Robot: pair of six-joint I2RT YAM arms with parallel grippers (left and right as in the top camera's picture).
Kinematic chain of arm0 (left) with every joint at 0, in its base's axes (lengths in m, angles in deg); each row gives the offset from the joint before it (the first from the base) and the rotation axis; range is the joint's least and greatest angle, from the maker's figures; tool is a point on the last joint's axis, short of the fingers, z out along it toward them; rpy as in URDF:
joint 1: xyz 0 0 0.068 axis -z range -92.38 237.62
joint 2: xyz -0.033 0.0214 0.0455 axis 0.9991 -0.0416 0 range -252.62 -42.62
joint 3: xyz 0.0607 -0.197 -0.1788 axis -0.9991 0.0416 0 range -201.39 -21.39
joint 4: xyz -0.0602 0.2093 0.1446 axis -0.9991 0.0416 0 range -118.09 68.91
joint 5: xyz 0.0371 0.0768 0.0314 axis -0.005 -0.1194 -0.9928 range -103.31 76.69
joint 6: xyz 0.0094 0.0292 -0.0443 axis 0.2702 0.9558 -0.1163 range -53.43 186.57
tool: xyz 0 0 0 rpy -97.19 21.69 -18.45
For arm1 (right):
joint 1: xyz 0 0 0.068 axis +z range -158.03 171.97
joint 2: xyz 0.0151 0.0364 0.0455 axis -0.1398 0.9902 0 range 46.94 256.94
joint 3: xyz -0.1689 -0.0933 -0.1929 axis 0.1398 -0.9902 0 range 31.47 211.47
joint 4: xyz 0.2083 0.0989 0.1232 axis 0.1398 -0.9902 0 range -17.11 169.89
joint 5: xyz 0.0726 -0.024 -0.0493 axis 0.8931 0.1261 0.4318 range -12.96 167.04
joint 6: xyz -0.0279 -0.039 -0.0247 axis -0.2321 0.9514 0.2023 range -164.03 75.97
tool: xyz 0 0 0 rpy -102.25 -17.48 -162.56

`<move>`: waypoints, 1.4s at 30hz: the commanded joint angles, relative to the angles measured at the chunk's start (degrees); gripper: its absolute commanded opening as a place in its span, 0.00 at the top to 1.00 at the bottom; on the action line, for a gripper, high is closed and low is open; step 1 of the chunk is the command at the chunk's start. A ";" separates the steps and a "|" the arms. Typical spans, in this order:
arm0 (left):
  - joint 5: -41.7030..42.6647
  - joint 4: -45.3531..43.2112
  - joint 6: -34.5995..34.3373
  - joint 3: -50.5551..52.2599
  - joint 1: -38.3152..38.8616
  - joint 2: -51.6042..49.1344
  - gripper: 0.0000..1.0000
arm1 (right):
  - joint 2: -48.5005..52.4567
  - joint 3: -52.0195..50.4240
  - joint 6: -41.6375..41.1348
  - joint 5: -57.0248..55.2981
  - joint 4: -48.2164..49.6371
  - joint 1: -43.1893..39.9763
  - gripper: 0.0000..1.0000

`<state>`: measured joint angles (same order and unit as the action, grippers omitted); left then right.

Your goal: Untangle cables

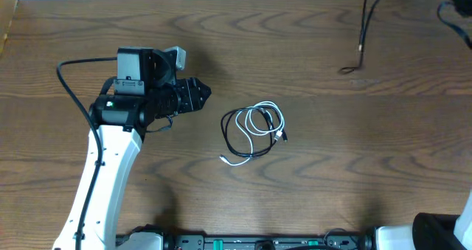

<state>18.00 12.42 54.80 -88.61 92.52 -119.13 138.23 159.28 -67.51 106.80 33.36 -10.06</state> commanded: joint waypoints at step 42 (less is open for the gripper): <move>-0.94 -0.42 1.88 -0.09 -0.17 -0.66 0.51 | 40.79 0.55 13.68 -17.99 15.45 -23.63 0.96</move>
<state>17.78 11.96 56.11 -88.61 92.52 -119.39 177.90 159.32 -51.78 86.08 47.72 -35.15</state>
